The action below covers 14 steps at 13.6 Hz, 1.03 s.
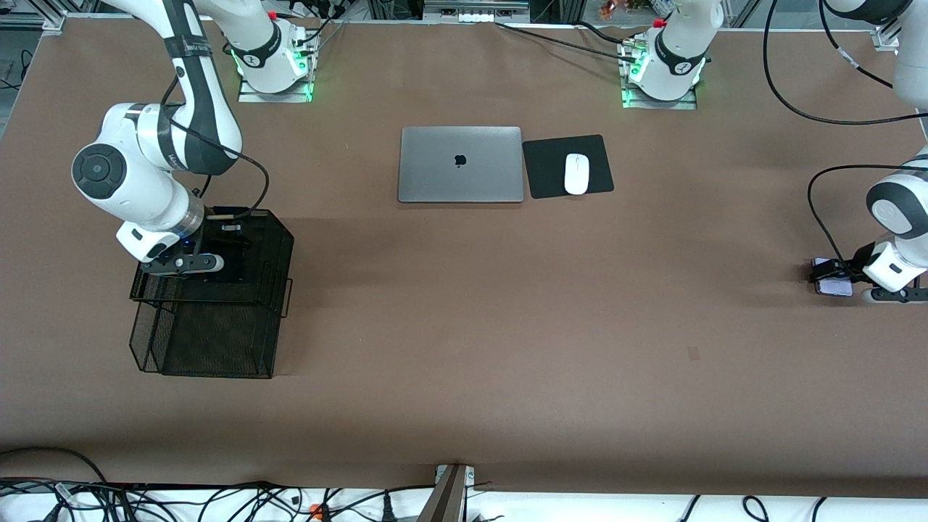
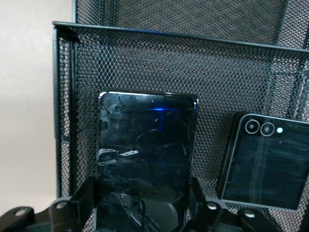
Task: Place phones with both arms
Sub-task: 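Lower the black phone into the mesh basket with the right gripper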
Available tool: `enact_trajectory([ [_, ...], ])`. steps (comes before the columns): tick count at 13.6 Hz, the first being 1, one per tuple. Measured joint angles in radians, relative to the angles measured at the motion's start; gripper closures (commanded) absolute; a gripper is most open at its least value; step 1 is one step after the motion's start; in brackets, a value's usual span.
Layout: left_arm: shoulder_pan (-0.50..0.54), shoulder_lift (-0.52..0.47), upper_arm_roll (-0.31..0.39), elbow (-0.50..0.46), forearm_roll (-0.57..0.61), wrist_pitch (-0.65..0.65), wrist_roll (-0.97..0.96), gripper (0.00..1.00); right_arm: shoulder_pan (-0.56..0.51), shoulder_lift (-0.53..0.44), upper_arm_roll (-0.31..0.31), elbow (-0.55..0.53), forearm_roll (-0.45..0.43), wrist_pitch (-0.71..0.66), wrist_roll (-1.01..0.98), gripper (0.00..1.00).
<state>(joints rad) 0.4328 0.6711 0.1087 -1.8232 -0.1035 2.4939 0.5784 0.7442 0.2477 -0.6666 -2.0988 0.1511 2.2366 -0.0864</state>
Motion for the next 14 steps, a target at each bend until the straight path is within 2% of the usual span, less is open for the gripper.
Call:
enact_trajectory([
  [4, 0.000, 0.008, -0.002, 0.000, 0.000, 0.008, 0.000, 0.00, 0.002, 0.001, 0.000, -0.013, 0.001, 0.037, 0.000, 1.00],
  [5, 0.000, 0.008, -0.003, 0.000, 0.000, 0.008, 0.000, 0.11, 0.002, 0.003, 0.000, -0.014, 0.001, 0.048, 0.000, 1.00],
  [7, 0.000, 0.008, -0.003, 0.000, 0.000, 0.008, 0.000, 0.72, 0.002, 0.007, 0.000, -0.014, 0.001, 0.057, 0.000, 1.00],
  [8, 0.000, 0.007, -0.003, 0.000, 0.000, 0.008, 0.000, 0.90, 0.002, 0.008, 0.000, -0.014, 0.001, 0.059, 0.000, 1.00],
  [9, 0.000, 0.008, -0.003, 0.001, 0.000, 0.008, 0.000, 1.00, 0.002, 0.008, 0.000, -0.014, 0.001, 0.063, 0.000, 1.00],
  [10, 0.000, 0.008, -0.003, 0.001, 0.000, 0.008, 0.000, 1.00, 0.001, 0.008, -0.002, -0.014, 0.001, 0.067, 0.000, 0.99],
  [12, 0.000, 0.008, -0.003, 0.001, 0.000, 0.008, -0.001, 1.00, 0.000, 0.008, -0.004, -0.013, 0.001, 0.069, 0.000, 0.25],
  [14, -0.001, 0.008, -0.005, 0.009, 0.000, -0.003, -0.009, 1.00, 0.000, 0.008, -0.005, -0.013, 0.001, 0.069, 0.000, 0.21],
])
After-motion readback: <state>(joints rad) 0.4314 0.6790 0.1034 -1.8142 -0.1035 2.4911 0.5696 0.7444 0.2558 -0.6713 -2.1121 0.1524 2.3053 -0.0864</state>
